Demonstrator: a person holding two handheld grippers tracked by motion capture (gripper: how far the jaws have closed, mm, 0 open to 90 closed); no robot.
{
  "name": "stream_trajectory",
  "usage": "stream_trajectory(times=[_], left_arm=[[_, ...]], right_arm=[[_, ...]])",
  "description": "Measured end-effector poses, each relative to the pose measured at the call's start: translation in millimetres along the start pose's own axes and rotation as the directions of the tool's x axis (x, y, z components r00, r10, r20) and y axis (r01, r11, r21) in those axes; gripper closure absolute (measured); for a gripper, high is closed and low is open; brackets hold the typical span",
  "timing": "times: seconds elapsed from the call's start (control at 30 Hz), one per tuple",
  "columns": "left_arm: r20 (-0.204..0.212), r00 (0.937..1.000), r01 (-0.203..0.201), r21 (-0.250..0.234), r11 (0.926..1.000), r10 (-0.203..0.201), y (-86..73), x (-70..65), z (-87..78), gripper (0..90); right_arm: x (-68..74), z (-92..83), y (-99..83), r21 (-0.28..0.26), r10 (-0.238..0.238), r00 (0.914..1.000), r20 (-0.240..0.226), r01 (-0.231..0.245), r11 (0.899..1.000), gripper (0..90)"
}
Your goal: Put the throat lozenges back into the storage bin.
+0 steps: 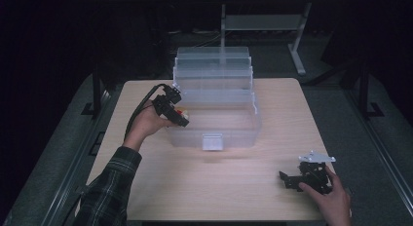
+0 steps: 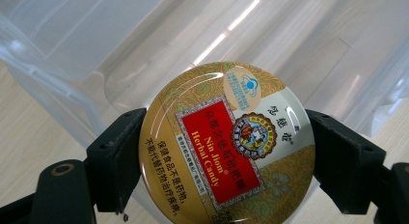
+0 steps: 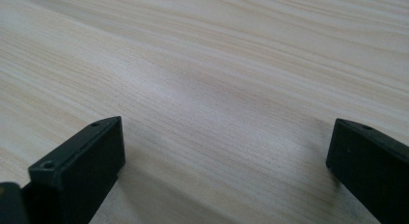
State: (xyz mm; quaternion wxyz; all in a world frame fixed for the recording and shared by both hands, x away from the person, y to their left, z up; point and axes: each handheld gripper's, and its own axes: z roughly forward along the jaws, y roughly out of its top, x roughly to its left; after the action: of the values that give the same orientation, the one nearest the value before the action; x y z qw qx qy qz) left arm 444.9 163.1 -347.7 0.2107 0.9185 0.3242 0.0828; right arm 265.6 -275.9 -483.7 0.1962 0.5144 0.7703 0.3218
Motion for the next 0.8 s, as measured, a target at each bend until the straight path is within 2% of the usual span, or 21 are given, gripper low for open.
stream_trajectory(times=[0.3, 0.8], left_arm=[[0.002, 1.0, -0.002, -0.005, 1.0, 0.002, -1.4, 1.8, 2.5, 18.7], [0.012, 0.9999, 0.007, -0.042, 0.9991, -0.007, -3.3, 1.3, -7.3, 18.3]], right_arm=[[0.0, 0.0, 0.0, 0.0, 0.0, 1.0, 0.0, 0.0, 1.0, 0.0], [0.0, 0.0, 0.0, 0.0, 0.0, 1.0, 0.0, 0.0, 1.0, 0.0]])
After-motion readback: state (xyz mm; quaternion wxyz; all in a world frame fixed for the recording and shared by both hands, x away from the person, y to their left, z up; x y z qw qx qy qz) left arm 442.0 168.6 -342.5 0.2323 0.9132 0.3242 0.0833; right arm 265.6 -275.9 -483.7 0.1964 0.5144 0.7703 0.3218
